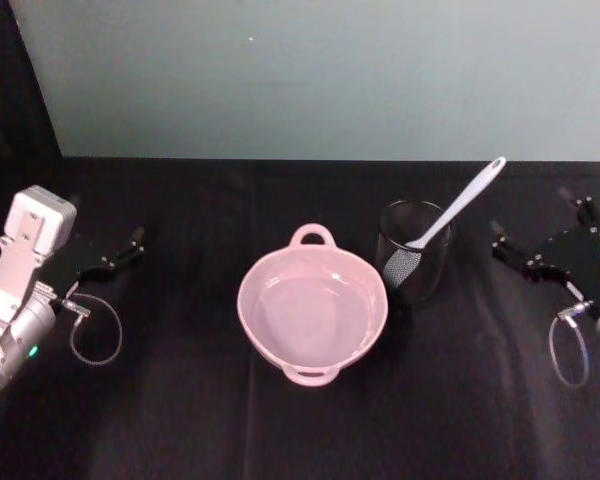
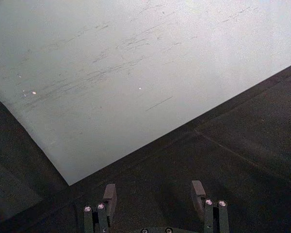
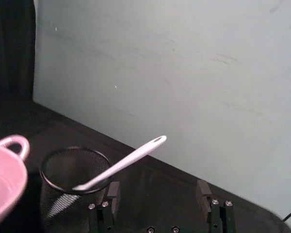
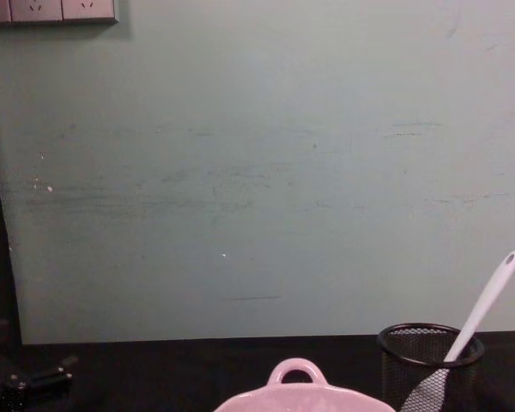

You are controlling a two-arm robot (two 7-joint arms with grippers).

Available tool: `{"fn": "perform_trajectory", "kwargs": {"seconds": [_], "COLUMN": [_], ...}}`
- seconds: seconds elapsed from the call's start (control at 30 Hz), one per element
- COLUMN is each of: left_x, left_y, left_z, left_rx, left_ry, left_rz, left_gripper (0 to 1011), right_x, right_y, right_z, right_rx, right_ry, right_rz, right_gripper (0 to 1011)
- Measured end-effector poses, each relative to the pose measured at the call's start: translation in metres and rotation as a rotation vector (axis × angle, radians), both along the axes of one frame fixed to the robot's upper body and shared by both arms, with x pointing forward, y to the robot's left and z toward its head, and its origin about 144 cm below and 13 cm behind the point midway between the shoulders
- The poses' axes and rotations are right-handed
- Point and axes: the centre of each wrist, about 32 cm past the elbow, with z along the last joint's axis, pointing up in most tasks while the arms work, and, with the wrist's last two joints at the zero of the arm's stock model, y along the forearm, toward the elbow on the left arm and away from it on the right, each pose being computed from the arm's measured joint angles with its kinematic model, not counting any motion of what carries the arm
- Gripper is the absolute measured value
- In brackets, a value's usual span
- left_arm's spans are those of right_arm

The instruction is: Use the one hand to pick up the spoon and stir the clear water in the bowl.

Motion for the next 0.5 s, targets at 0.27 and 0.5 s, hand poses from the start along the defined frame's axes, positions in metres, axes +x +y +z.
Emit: {"fn": "perform_trajectory", "kwargs": {"seconds": [0.27, 0.5], "left_x": [0.0, 0.0], "left_y": [0.0, 0.0], "left_z": [0.0, 0.0], "left_rx": [0.0, 0.0], "left_ry": [0.0, 0.0], "left_rz": [0.0, 0.0], "left_gripper": [1011, 1011], "right_x": [-0.003, 0.009], "right_y": [-0.009, -0.008], "right_z": [0.017, 0.018], "right_rx": [0.331, 0.623], "right_ry": [0.142, 0.283], "right_rz": [0.049, 0.04], "right_gripper": [1003, 1002]}}
